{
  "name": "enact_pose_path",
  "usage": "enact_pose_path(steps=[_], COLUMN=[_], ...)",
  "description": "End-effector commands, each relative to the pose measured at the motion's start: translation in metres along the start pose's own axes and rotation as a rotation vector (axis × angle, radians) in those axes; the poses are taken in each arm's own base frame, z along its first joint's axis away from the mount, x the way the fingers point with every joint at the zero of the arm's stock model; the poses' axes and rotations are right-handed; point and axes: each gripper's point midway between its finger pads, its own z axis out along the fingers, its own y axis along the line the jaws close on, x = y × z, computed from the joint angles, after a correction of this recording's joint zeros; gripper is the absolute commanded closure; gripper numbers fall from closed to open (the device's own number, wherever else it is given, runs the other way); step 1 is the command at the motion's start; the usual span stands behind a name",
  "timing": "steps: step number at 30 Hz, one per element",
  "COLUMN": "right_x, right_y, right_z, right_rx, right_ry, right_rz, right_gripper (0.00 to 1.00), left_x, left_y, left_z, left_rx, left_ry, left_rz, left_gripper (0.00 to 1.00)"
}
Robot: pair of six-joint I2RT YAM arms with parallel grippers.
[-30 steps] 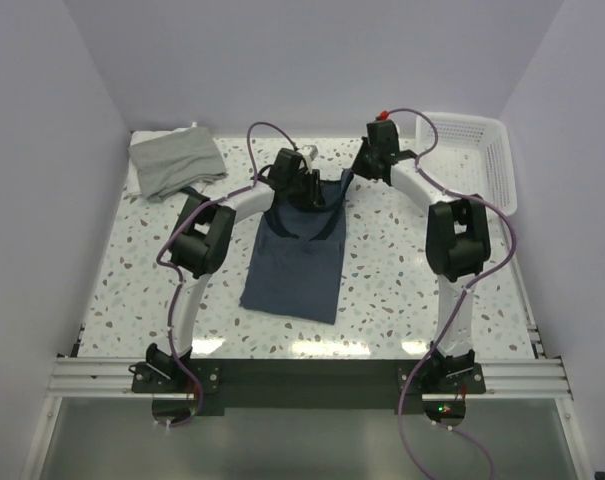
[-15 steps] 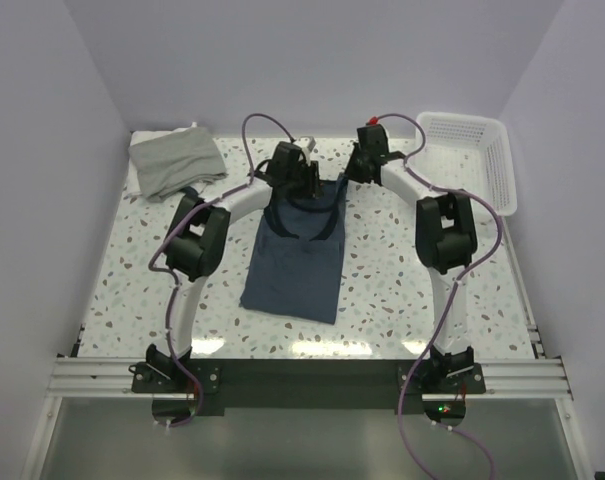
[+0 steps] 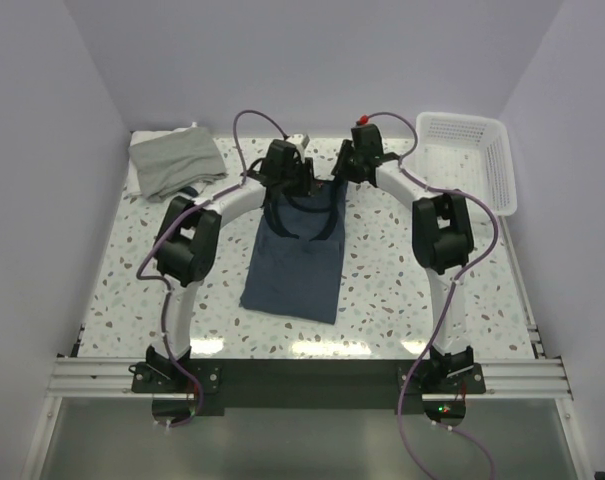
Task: Fold and stack the tank tops
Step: Fold the tank top
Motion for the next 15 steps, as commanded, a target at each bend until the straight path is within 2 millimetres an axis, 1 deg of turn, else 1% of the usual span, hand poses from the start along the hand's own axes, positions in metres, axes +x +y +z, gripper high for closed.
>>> enact_pose_path(steps=[1,3,5,6,7,8,9,10,11,12,13,15], right_x=[-0.01,-0.005,-0.007,-0.005,-0.005,-0.004,-0.003,-0.002,0.002,0.004,0.009,0.018], right_y=[0.016,0.018,0.023,0.023,0.024,0.029,0.031,0.031,0.034,0.034,0.032,0.03], right_z=[0.006,0.007,0.006,0.006,0.006,0.006,0.007,0.008,0.009,0.012,0.019,0.025], right_rx=[-0.068,-0.084,-0.112,-0.118,-0.125,-0.145,-0.158,-0.162,-0.18,-0.188,-0.188,-0.184], right_ry=[-0.021,-0.014,-0.027,-0.025,-0.024,-0.017,-0.014,-0.01,0.003,0.011,0.026,0.069], right_rz=[-0.023,-0.017,-0.011,-0.009,-0.008,-0.013,-0.018,-0.023,-0.029,-0.032,-0.042,-0.046], right_gripper=[0.59,0.59,0.59,0.59,0.58,0.57,0.56,0.56,0.54,0.52,0.52,0.52], left_x=[-0.049,-0.054,-0.06,-0.062,-0.063,-0.068,-0.069,-0.072,-0.073,-0.073,-0.074,-0.073], left_y=[0.001,0.004,0.01,0.016,0.024,0.03,0.039,0.053,0.061,0.07,0.081,0.088], left_z=[-0.032,-0.039,-0.047,-0.05,-0.053,-0.059,-0.062,-0.067,-0.069,-0.071,-0.071,-0.071], left_rx=[-0.003,-0.018,-0.034,-0.054,-0.082,-0.106,-0.146,-0.185,-0.212,-0.24,-0.256,-0.261], left_ry=[-0.121,-0.135,-0.15,-0.158,-0.162,-0.178,-0.188,-0.202,-0.21,-0.21,-0.211,-0.204], left_rz=[-0.021,-0.024,-0.036,-0.045,-0.059,-0.086,-0.102,-0.122,-0.144,-0.158,-0.175,-0.194], left_gripper=[0.53,0.53,0.53,0.53,0.53,0.53,0.53,0.53,0.52,0.52,0.52,0.52])
